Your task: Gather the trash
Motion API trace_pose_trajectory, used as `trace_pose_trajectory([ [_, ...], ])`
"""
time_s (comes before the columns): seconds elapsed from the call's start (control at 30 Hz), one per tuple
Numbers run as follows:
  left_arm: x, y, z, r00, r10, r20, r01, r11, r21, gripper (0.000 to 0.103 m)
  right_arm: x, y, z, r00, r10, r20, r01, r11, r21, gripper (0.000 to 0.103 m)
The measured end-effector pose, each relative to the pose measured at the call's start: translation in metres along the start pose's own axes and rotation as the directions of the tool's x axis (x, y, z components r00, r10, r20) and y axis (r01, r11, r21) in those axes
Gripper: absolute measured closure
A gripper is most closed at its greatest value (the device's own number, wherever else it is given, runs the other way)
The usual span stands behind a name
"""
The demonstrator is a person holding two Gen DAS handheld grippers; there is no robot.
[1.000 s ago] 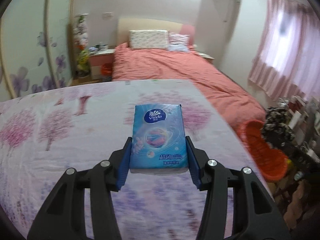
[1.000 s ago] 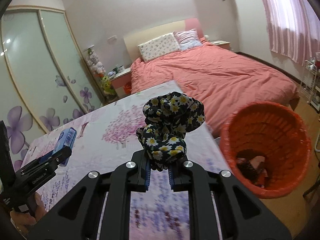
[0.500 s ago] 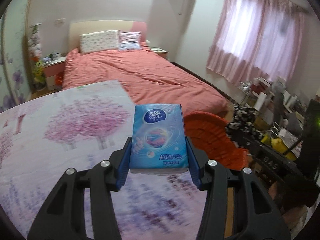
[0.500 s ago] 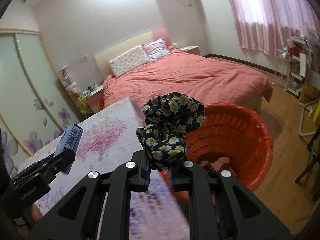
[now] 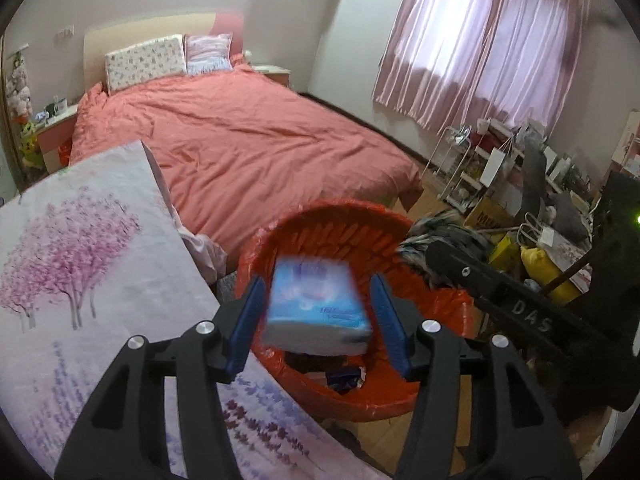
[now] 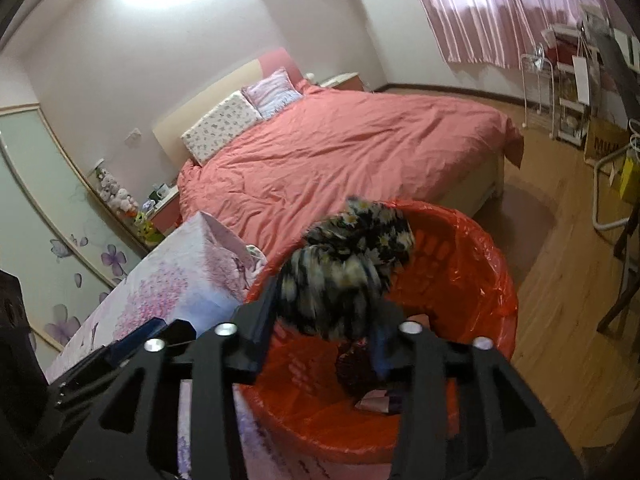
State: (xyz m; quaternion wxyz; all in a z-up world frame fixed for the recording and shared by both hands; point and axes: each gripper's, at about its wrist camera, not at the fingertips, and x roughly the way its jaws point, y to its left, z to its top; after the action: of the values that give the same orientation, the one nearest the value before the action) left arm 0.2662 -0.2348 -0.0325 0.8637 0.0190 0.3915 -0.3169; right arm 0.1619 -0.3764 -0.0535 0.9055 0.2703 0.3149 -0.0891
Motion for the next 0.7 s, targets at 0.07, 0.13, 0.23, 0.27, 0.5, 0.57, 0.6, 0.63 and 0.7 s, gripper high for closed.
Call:
trace_pose_trajectory([
  [0.07, 0.012, 0.000, -0.001, 1.000, 0.018, -0.019, -0.018, 1.000, -0.003, 0.044, 0.000, -0.005, -0.003, 1.000, -0.003, -0.005, 0.003, 1.000, 0.009, 0.057],
  [0.13, 0.015, 0.005, -0.003, 0.999, 0.039, -0.026, -0.040, 0.999, -0.008, 0.044, -0.004, -0.006, -0.005, 1.000, -0.016, 0.005, 0.016, 1.000, 0.010, 0.053],
  [0.23, 0.010, 0.014, -0.009, 0.997, 0.071, -0.025, -0.072, 0.997, -0.011, 0.044, -0.014, -0.005, -0.009, 0.999, -0.036, 0.026, 0.036, 0.999, 0.001, 0.046],
  [0.27, 0.006, 0.017, -0.011, 0.996, 0.083, -0.021, -0.083, 0.997, -0.010, 0.044, -0.018, -0.003, -0.010, 0.999, -0.042, 0.035, 0.042, 0.999, -0.008, 0.045],
  [0.5, -0.060, 0.032, -0.033, 0.980, 0.184, 0.072, -0.184, 0.983, -0.003, 0.033, -0.058, 0.022, -0.024, 0.987, -0.084, 0.137, 0.099, 0.990, -0.103, 0.017],
  [0.57, -0.084, 0.036, -0.043, 0.972, 0.211, 0.104, -0.211, 0.977, -0.015, 0.029, -0.063, 0.026, -0.026, 0.986, -0.083, 0.147, 0.100, 0.988, -0.114, 0.011],
  [0.6, -0.095, 0.038, -0.048, 0.967, 0.224, 0.118, -0.223, 0.974, -0.021, 0.027, -0.074, 0.034, -0.033, 0.984, -0.075, 0.161, 0.096, 0.987, -0.129, 0.008],
  [0.63, -0.108, 0.040, -0.054, 0.961, 0.239, 0.136, -0.238, 0.971, -0.029, 0.026, -0.078, 0.038, -0.036, 0.984, -0.070, 0.166, 0.093, 0.986, -0.136, 0.007],
  [0.7, -0.129, 0.045, -0.064, 0.949, 0.268, 0.164, -0.265, 0.963, -0.042, 0.020, -0.092, 0.052, -0.048, 0.983, -0.057, 0.177, 0.086, 0.983, -0.164, 0.005],
])
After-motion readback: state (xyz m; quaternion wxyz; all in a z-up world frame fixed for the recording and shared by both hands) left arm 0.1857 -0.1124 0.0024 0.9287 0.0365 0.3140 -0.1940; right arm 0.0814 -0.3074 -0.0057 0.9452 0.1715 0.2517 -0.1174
